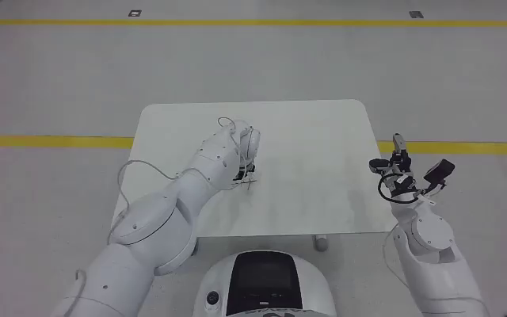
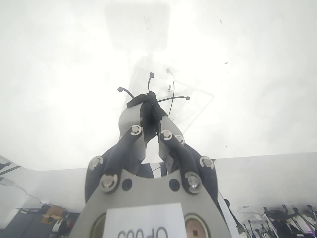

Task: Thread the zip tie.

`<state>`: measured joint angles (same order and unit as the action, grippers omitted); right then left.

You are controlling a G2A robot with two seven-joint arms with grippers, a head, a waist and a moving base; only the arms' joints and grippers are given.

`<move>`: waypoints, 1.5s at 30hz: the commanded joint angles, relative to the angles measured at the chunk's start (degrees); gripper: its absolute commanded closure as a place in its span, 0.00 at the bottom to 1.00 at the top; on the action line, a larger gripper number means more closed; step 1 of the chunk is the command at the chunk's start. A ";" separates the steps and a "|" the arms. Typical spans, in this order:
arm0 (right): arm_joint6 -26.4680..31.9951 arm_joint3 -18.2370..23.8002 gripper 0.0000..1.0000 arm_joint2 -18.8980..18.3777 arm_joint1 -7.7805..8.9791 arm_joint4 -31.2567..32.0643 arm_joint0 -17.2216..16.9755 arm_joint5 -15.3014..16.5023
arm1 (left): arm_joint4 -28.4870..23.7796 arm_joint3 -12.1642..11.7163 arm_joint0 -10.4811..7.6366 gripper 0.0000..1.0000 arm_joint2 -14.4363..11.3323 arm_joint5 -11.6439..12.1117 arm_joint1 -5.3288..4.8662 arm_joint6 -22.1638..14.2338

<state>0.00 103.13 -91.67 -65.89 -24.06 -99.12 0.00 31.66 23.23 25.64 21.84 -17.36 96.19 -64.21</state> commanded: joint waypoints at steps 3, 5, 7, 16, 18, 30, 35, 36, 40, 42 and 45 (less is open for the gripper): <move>0.00 0.00 0.00 0.00 0.00 0.00 0.00 0.00 | 1.17 3.08 0.54 1.00 -0.13 -0.88 -1.16 -1.92; 0.00 0.00 0.00 0.00 0.00 0.00 0.00 0.00 | 1.72 4.64 0.87 1.00 -0.07 -1.42 -1.80 -2.53; 0.00 0.00 0.00 0.00 0.00 0.00 0.00 0.00 | 2.39 6.21 1.19 1.00 -0.04 -1.87 -2.47 -3.13; 0.00 0.00 0.00 0.00 0.00 0.00 0.00 0.00 | 3.08 10.27 2.99 1.00 1.34 -2.07 -4.98 -3.78; 0.00 0.00 0.00 0.00 0.00 0.00 0.00 0.00 | 3.33 11.09 3.40 1.00 1.46 -1.97 -5.37 -3.74; 0.00 0.00 0.00 0.00 0.00 0.00 0.00 0.00 | 3.93 13.53 4.68 1.00 2.25 -2.12 -6.79 -3.90; 0.00 0.00 0.00 0.00 0.00 0.00 0.00 0.00 | 3.68 13.87 4.95 1.00 2.63 -2.05 -7.07 -3.87; 0.00 0.00 0.00 0.00 0.00 0.00 0.00 0.00 | 3.66 13.94 5.00 1.00 2.65 -2.03 -7.10 -3.87; 0.00 0.00 0.00 0.00 0.00 0.00 0.00 0.00 | 3.70 14.22 5.14 1.00 2.69 -1.96 -7.19 -3.88; 0.00 0.00 0.00 0.00 0.00 0.00 0.00 0.00 | 3.76 14.40 5.16 1.00 2.69 -1.92 -7.23 -3.91; 0.00 0.00 0.00 0.00 0.00 0.00 0.00 0.00 | 3.79 14.91 5.18 1.00 2.83 -1.97 -7.32 -3.56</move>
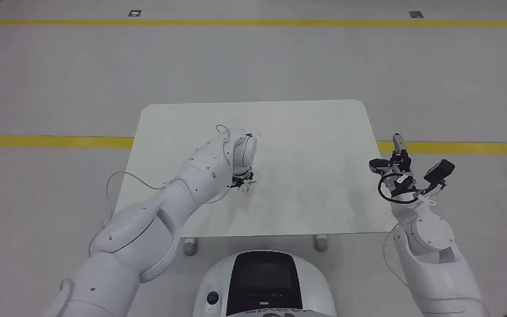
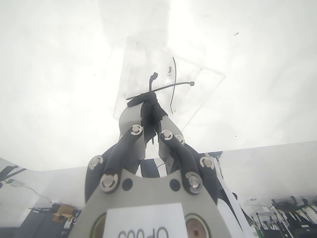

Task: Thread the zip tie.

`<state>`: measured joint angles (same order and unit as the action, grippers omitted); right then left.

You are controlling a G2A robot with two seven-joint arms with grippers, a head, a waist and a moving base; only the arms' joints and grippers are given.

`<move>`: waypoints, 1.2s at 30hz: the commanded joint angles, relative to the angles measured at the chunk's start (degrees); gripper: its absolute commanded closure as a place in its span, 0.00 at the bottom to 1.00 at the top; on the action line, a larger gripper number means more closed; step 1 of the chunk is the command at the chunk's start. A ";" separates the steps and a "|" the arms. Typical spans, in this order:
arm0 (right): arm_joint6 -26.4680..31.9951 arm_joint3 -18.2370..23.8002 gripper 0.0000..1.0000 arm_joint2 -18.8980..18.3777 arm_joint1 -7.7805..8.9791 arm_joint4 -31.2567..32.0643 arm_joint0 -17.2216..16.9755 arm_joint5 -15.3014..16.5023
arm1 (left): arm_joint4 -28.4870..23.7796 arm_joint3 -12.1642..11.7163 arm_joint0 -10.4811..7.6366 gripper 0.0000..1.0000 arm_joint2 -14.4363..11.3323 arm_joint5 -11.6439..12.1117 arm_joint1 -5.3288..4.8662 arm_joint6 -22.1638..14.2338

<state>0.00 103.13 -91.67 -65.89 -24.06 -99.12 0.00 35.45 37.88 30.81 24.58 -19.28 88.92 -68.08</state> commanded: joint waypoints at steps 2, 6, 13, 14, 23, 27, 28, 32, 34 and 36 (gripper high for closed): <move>0.00 0.00 0.00 0.00 0.00 0.00 0.00 0.00 | 0.03 0.76 0.03 1.00 0.26 -0.17 -0.18 0.54; 0.00 0.00 0.00 0.00 0.00 0.00 0.00 0.00 | 0.51 2.38 0.03 1.00 0.78 -0.20 -0.69 0.40; 0.00 0.00 0.00 0.00 0.00 0.00 0.00 0.00 | 2.75 6.72 1.00 1.00 2.60 -0.20 -2.22 -0.94; 0.00 0.00 0.00 0.00 0.00 0.00 0.00 0.00 | 3.11 7.37 1.21 1.00 2.92 -0.20 -2.43 -1.12; 0.00 0.00 0.00 0.00 0.00 0.00 0.00 0.00 | 7.82 15.34 4.51 1.00 8.43 -0.20 -5.41 -3.73; 0.00 0.00 0.00 0.00 0.00 0.00 0.00 0.00 | 10.41 20.46 6.78 1.00 12.34 -0.20 -7.14 -5.58; 0.00 0.00 0.00 0.00 0.00 0.00 0.00 0.00 | 11.37 21.85 7.38 1.00 13.27 -0.20 -7.58 -6.15; 0.00 0.00 0.00 0.00 0.00 0.00 0.00 0.00 | 14.16 28.81 10.58 1.00 17.62 -0.20 -9.35 -9.40; 0.00 0.00 0.00 0.00 0.00 0.00 0.00 0.00 | 15.15 32.63 12.46 1.00 19.99 -0.20 -10.30 -11.07; 0.00 0.00 0.00 0.00 0.00 0.00 0.00 0.00 | 15.66 35.33 14.10 1.00 22.05 -0.20 -11.09 -11.57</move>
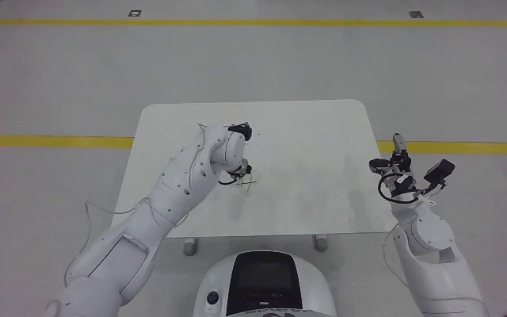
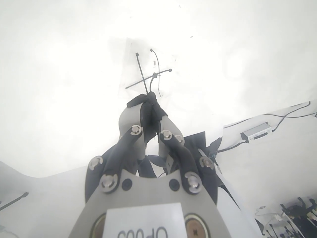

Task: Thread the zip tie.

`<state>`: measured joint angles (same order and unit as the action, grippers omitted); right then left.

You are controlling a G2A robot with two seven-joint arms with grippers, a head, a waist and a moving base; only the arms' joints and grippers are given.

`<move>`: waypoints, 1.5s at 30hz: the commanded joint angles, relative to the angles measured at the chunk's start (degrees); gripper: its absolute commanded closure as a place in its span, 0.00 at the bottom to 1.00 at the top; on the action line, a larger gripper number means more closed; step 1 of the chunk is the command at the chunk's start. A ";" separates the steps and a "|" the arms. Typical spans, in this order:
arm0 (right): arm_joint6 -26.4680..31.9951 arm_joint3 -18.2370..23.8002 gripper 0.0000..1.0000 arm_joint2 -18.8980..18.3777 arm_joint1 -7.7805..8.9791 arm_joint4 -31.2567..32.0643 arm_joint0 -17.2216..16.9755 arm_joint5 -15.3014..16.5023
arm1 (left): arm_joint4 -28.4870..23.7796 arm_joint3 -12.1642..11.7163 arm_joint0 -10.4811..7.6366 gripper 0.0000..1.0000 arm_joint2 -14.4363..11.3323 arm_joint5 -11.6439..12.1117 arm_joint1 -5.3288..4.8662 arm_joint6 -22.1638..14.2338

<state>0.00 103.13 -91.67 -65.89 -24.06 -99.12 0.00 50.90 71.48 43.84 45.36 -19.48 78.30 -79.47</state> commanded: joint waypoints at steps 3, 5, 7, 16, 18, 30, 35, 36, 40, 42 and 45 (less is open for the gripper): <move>0.00 0.00 0.00 0.00 0.00 0.00 0.00 0.00 | -1.88 5.79 3.22 1.00 3.48 0.59 -1.66 -0.17; 0.00 0.00 0.00 0.00 0.00 0.00 0.00 0.00 | -0.86 7.42 3.63 1.00 3.30 0.19 -2.33 -0.17; 0.00 0.00 0.00 0.00 0.00 0.00 0.00 0.00 | -0.86 7.42 3.63 1.00 3.30 0.19 -2.33 -0.17; 0.00 0.00 0.00 0.00 0.00 0.00 0.00 0.00 | -2.29 6.85 4.17 1.00 4.22 1.19 -2.46 1.97; 0.00 0.00 0.00 0.00 0.00 0.00 0.00 0.00 | -4.74 6.34 4.08 1.00 6.54 3.16 -2.94 2.02; 0.00 0.00 0.00 0.00 0.00 0.00 0.00 0.00 | -25.81 -2.44 4.65 1.00 21.62 28.81 -7.30 -0.17; 0.00 0.00 0.00 0.00 0.00 0.00 0.00 0.00 | -35.53 -10.46 1.66 1.00 20.51 38.55 -9.62 -0.17; 0.00 0.00 0.00 0.00 0.00 0.00 0.00 0.00 | -35.95 -11.09 1.38 1.00 20.34 38.89 -9.76 -0.17; 0.00 0.00 0.00 0.00 0.00 0.00 0.00 0.00 | -35.95 -11.09 1.38 1.00 20.34 38.89 -9.76 -0.17; 0.00 0.00 0.00 0.00 0.00 0.00 0.00 0.00 | -35.95 -11.09 1.38 1.00 20.34 38.89 -9.76 -0.17; 0.00 0.00 0.00 0.00 0.00 0.00 0.00 0.00 | -35.95 -11.09 1.38 1.00 20.34 38.89 -9.76 -0.17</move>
